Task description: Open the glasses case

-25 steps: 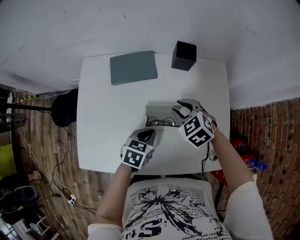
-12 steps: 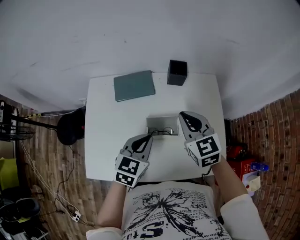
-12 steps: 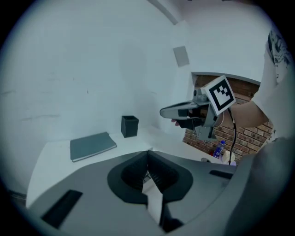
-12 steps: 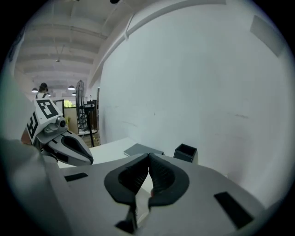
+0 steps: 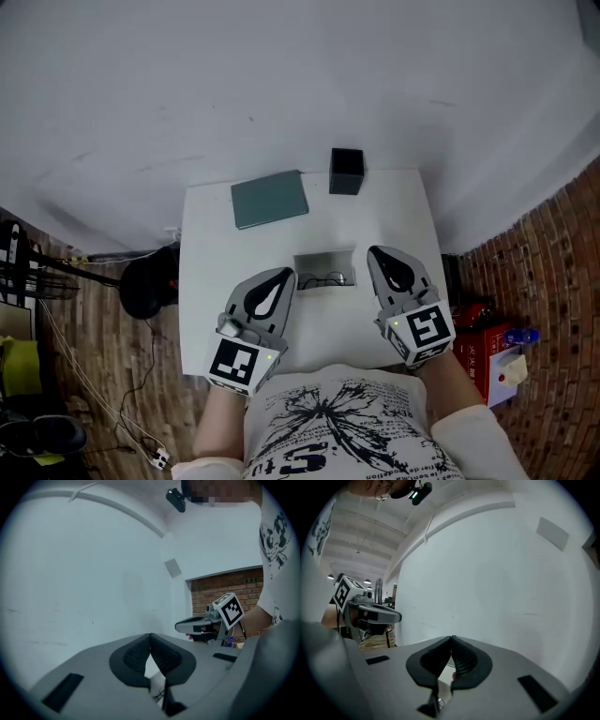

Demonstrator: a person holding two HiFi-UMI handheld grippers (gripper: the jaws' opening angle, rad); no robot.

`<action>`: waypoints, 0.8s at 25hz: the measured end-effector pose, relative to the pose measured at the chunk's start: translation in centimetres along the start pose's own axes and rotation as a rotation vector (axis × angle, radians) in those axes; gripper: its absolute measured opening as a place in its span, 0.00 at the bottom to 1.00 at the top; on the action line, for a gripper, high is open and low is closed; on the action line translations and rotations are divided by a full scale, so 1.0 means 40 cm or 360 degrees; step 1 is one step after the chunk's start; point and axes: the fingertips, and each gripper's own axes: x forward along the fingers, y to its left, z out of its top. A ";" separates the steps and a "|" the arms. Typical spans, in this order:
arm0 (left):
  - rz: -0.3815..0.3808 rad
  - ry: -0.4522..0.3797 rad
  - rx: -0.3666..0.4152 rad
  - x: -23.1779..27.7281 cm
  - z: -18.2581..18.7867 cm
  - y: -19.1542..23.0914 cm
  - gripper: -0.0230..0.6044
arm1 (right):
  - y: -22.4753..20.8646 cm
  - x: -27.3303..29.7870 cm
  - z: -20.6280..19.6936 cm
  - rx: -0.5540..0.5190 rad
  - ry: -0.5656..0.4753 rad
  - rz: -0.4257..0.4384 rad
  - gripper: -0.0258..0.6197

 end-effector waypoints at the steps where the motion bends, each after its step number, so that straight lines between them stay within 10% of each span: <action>1: 0.0011 -0.0079 -0.0003 -0.006 0.031 -0.001 0.06 | -0.002 -0.013 0.007 0.0001 -0.0030 -0.0010 0.06; 8: 0.0056 -0.0326 0.0029 -0.074 0.129 0.010 0.06 | 0.001 -0.060 0.033 -0.0046 -0.0152 -0.0033 0.06; 20: 0.0103 -0.0272 0.0092 -0.089 0.098 0.043 0.06 | 0.027 -0.052 0.055 -0.0064 -0.0193 -0.0033 0.06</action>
